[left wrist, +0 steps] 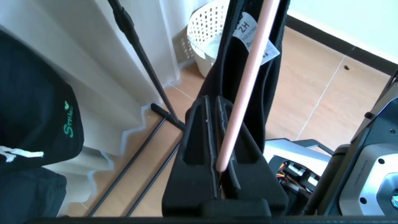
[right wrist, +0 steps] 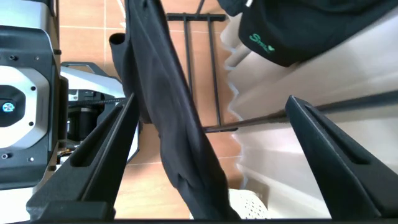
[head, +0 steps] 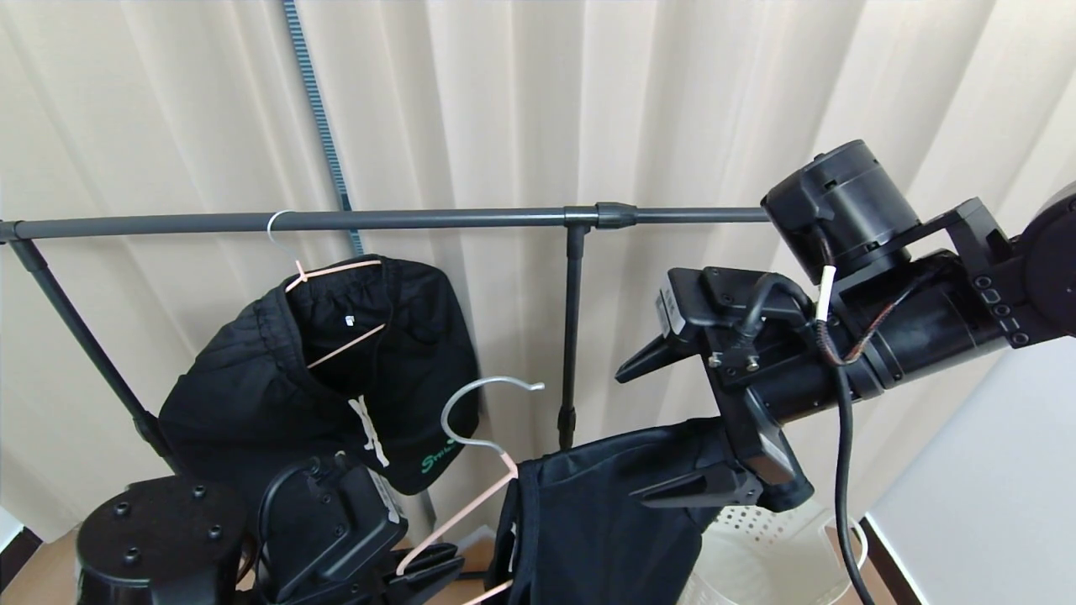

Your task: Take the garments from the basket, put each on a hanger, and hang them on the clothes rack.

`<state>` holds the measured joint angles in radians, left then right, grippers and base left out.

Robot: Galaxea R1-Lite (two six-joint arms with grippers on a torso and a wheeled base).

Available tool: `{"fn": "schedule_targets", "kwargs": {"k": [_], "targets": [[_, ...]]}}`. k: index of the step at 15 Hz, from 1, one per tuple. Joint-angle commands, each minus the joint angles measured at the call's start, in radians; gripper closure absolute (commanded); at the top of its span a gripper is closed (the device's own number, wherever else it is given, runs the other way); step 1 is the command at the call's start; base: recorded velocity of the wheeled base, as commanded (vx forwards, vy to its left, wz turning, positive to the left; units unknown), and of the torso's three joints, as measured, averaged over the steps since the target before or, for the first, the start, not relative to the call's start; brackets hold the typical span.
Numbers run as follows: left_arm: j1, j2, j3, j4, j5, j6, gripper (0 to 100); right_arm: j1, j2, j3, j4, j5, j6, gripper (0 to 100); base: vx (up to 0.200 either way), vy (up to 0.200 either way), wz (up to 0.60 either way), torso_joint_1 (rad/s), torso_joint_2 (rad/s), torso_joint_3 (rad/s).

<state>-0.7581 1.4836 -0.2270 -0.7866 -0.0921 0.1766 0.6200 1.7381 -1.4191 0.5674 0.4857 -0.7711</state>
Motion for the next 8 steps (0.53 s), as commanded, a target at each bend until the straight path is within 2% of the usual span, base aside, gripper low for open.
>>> {"fn": "schedule_targets", "kwargs": {"k": [1, 8], "targets": [[-0.001, 0.000, -0.002, 0.000, 0.002, 0.000, 100, 0.018, 0.018, 0.002, 0.000, 0.001, -0.001, 0, 0.000, 0.000, 0.00, 0.000, 0.00, 0.000], [0.000, -0.005, -0.003, -0.002, 0.002, 0.000, 100, 0.070, 0.015, 0.009, 0.005, -0.006, 0.006, 0, 0.000, 0.000, 0.00, 0.000, 0.00, 0.000]]}}
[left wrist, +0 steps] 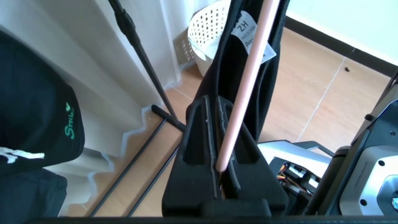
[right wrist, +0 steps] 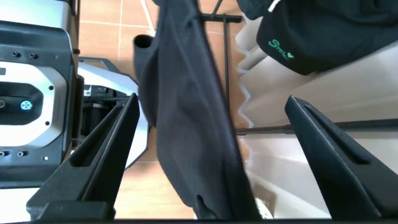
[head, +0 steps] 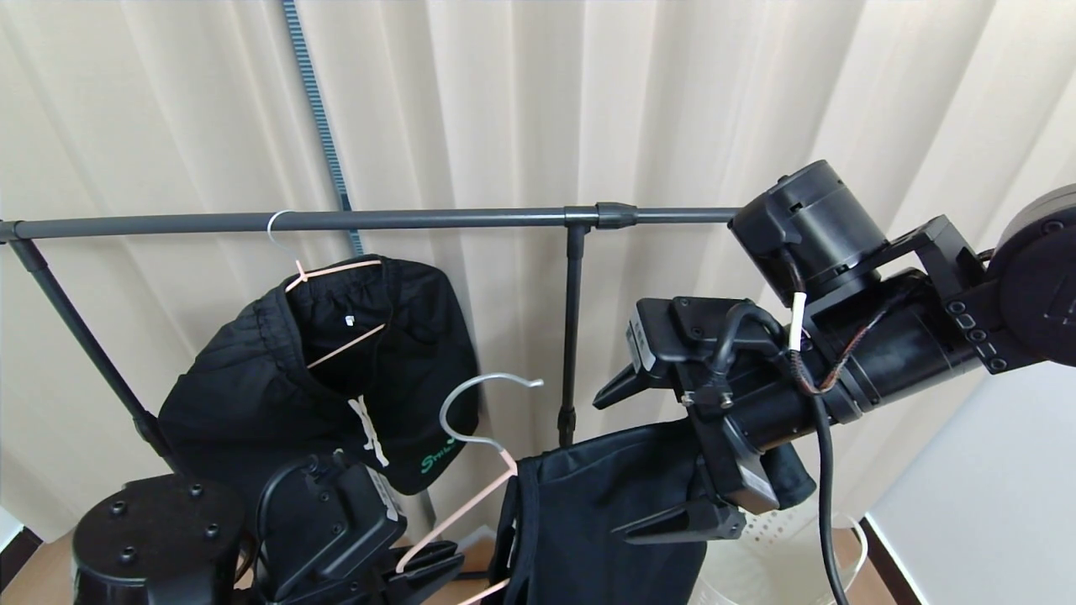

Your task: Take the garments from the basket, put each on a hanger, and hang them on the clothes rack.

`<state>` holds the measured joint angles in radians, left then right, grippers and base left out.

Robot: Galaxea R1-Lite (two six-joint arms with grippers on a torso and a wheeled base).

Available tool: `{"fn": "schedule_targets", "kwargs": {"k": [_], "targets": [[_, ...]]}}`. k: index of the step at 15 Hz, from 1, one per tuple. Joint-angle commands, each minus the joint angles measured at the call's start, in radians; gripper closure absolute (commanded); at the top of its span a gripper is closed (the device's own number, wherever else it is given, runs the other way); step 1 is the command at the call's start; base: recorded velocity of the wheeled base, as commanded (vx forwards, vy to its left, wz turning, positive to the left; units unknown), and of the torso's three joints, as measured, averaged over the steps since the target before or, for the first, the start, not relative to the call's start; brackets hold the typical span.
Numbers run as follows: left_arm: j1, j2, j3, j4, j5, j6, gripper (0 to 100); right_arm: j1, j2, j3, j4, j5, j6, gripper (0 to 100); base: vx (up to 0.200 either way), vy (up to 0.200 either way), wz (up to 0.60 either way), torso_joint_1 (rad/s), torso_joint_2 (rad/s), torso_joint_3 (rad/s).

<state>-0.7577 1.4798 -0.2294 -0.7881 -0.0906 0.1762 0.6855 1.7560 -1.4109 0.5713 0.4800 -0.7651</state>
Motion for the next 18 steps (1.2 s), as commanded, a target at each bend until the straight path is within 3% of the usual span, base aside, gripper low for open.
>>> {"fn": "schedule_targets", "kwargs": {"k": [1, 18], "targets": [[0.000, -0.004, 0.001, 0.000, 0.000, 0.000, 100, 0.005, -0.003, 0.004, 0.001, 0.000, 0.000, 0, 0.000, 0.000, 0.00, 0.000, 0.00, 0.000], [-0.011, -0.015, 0.004, 0.000, 0.000, 0.000, 100, 0.009, 0.011, 0.041, -0.007, 0.000, -0.002, 0, 0.000, 0.000, 0.00, 0.000, 0.00, 0.000]]}}
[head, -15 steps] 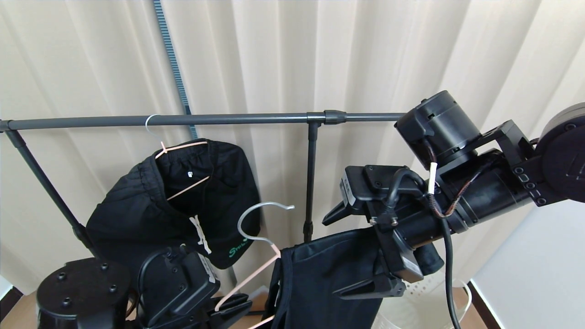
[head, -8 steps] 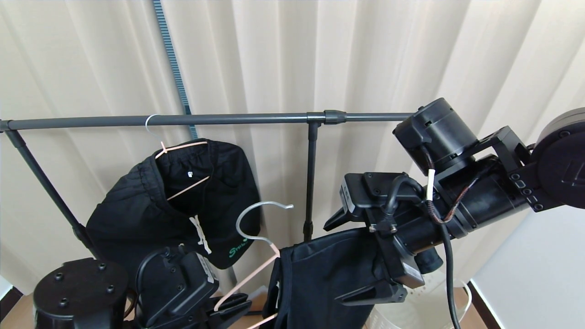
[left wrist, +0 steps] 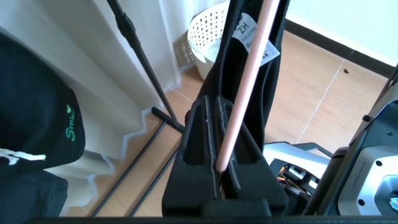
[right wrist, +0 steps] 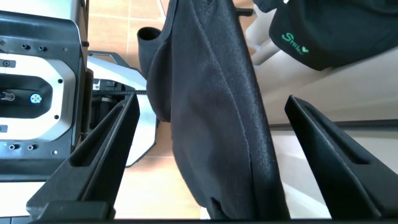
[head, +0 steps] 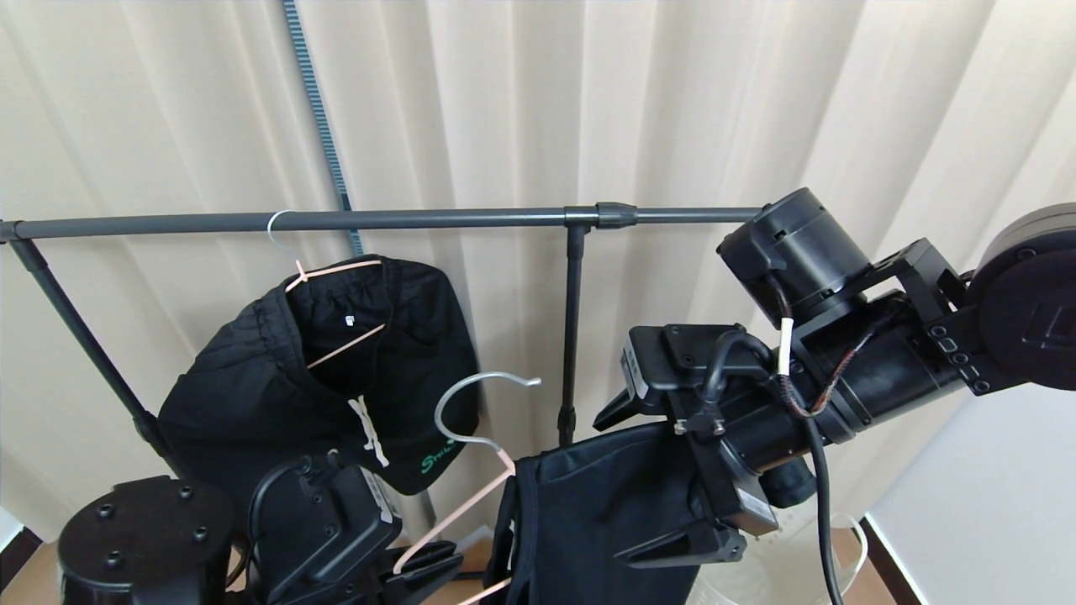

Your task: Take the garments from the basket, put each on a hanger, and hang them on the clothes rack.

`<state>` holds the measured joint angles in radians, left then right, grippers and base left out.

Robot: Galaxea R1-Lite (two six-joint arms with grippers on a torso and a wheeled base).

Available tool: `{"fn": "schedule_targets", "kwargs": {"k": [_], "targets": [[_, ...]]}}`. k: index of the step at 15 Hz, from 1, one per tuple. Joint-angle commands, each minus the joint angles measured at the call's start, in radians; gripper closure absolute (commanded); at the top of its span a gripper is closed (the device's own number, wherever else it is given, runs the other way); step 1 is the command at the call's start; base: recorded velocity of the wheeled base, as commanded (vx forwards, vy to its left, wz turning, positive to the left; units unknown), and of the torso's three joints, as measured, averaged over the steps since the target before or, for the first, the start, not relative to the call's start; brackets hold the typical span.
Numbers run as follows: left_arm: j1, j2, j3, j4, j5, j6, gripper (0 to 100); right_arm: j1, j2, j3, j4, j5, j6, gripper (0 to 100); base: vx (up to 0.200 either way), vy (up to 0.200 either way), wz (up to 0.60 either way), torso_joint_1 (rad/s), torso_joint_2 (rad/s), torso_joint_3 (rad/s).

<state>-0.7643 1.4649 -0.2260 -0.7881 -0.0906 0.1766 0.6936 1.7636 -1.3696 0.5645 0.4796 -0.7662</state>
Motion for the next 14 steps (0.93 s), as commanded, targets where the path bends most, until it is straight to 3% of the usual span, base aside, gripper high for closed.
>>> {"fn": "schedule_targets", "kwargs": {"k": [1, 13, 14], "targets": [[-0.009, 0.000, 0.000, 0.000, 0.000, 0.000, 100, 0.001, 0.004, 0.003, -0.008, 0.001, -0.001, 100, 0.000, 0.000, 0.00, 0.000, 0.00, 0.000], [-0.009, -0.005, 0.005, 0.000, 0.002, 0.001, 100, 0.004, -0.015, 0.018, -0.011, -0.001, 0.001, 100, 0.000, 0.000, 0.00, 0.000, 0.00, 0.000], [-0.009, -0.006, 0.005, 0.000, 0.002, 0.001, 0, 0.004, -0.016, 0.018, -0.011, -0.001, 0.001, 100, 0.000, 0.000, 0.00, 0.000, 0.00, 0.000]]}}
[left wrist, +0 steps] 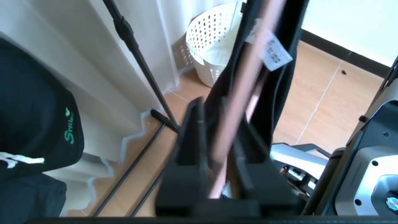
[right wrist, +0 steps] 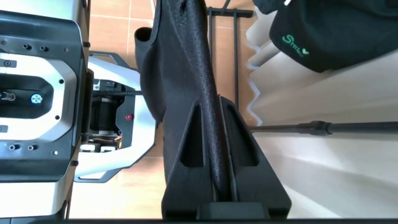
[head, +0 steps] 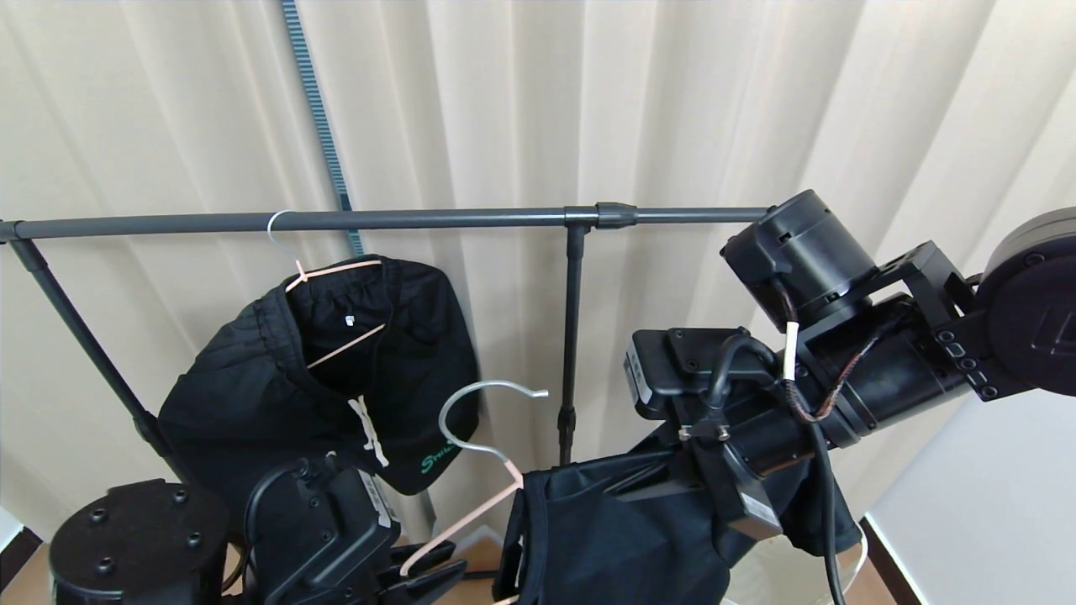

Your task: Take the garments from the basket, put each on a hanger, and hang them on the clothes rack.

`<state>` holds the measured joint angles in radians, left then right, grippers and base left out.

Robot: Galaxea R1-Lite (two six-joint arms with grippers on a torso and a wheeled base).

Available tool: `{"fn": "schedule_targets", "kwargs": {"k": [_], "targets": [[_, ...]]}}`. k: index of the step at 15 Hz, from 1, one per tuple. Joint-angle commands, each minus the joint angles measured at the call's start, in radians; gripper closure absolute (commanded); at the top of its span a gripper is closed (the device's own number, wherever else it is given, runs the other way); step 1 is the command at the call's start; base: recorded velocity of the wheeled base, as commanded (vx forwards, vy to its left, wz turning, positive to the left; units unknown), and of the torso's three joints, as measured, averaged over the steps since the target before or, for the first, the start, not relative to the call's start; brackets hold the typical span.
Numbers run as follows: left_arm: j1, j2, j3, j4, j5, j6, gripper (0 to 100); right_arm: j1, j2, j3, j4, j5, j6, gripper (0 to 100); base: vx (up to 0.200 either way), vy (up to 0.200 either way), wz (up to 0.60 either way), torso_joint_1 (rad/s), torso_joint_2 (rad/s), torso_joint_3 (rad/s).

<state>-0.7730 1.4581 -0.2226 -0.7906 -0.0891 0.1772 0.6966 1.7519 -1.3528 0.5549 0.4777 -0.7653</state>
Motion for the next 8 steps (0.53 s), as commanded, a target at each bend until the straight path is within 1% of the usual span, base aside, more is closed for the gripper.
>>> {"fn": "schedule_targets", "kwargs": {"k": [1, 5, 6, 7, 8], "targets": [[0.000, 0.001, 0.002, 0.002, 0.000, 0.001, 0, 0.009, -0.008, 0.001, -0.001, 0.001, -0.002, 100, 0.000, 0.000, 0.00, 0.000, 0.00, 0.000], [0.009, -0.001, -0.006, -0.001, 0.000, -0.005, 0, 0.011, -0.026, 0.001, -0.003, -0.008, 0.000, 100, 0.000, 0.000, 0.00, 0.000, 0.00, 0.000], [0.034, -0.001, -0.008, -0.016, -0.001, -0.007, 0, 0.011, -0.032, 0.000, -0.003, -0.039, 0.001, 100, 0.000, 0.000, 0.00, 0.000, 0.00, 0.000], [0.060, 0.001, -0.009, -0.039, -0.003, -0.010, 0, 0.011, -0.043, -0.002, -0.004, -0.094, 0.008, 100, 0.000, 0.000, 0.00, 0.000, 0.00, 0.000], [0.070, 0.001, -0.011, -0.048, -0.003, -0.012, 0, 0.011, -0.046, -0.003, -0.004, -0.111, 0.012, 100, 0.000, 0.000, 0.00, 0.000, 0.00, 0.000]]}}
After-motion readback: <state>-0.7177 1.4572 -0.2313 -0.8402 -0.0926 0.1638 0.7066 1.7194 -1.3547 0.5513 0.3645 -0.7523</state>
